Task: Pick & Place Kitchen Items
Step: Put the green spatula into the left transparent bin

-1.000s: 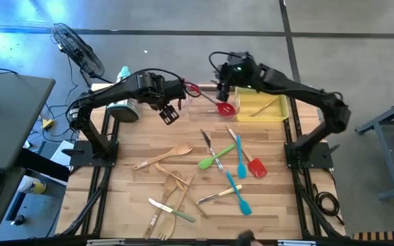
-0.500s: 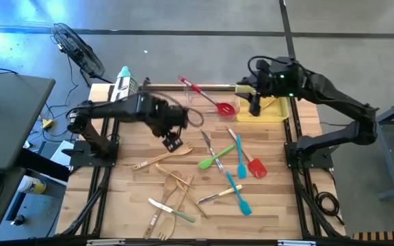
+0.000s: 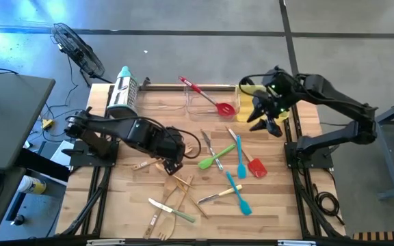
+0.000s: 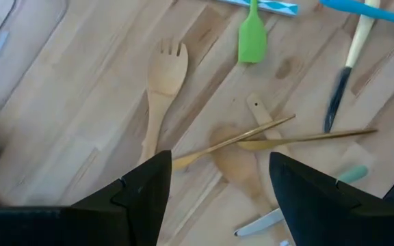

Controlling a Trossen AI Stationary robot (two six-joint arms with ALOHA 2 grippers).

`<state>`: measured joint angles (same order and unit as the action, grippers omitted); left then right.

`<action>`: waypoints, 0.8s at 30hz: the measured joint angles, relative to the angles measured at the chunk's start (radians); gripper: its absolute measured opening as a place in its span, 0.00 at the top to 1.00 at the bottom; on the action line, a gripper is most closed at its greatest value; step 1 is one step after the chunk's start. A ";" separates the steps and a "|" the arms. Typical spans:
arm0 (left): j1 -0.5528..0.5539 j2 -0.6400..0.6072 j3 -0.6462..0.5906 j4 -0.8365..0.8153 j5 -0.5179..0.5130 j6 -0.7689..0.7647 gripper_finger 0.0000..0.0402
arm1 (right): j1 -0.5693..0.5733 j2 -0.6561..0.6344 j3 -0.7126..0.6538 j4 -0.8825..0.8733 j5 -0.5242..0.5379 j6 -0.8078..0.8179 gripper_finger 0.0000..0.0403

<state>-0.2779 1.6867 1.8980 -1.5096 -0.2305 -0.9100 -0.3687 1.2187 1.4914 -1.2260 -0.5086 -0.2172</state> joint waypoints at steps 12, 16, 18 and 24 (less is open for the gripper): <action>-0.042 0.000 0.000 0.000 0.055 0.033 0.40 | 0.169 0.014 -0.274 0.177 0.256 -0.067 0.57; -0.092 0.000 0.000 0.006 0.009 0.012 0.40 | 0.213 0.031 -0.392 0.350 0.350 -0.020 0.57; -0.115 0.000 0.000 0.022 -0.012 0.005 0.40 | 0.228 0.043 -0.445 0.428 0.354 -0.033 0.57; -0.166 0.000 -0.002 0.085 -0.054 0.004 0.40 | 0.259 0.115 -0.539 0.595 0.353 -0.076 0.57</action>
<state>-0.4440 1.6867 1.8964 -1.4249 -0.2846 -0.9064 -0.1096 1.3334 0.9526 -0.6305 -0.1554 -0.2928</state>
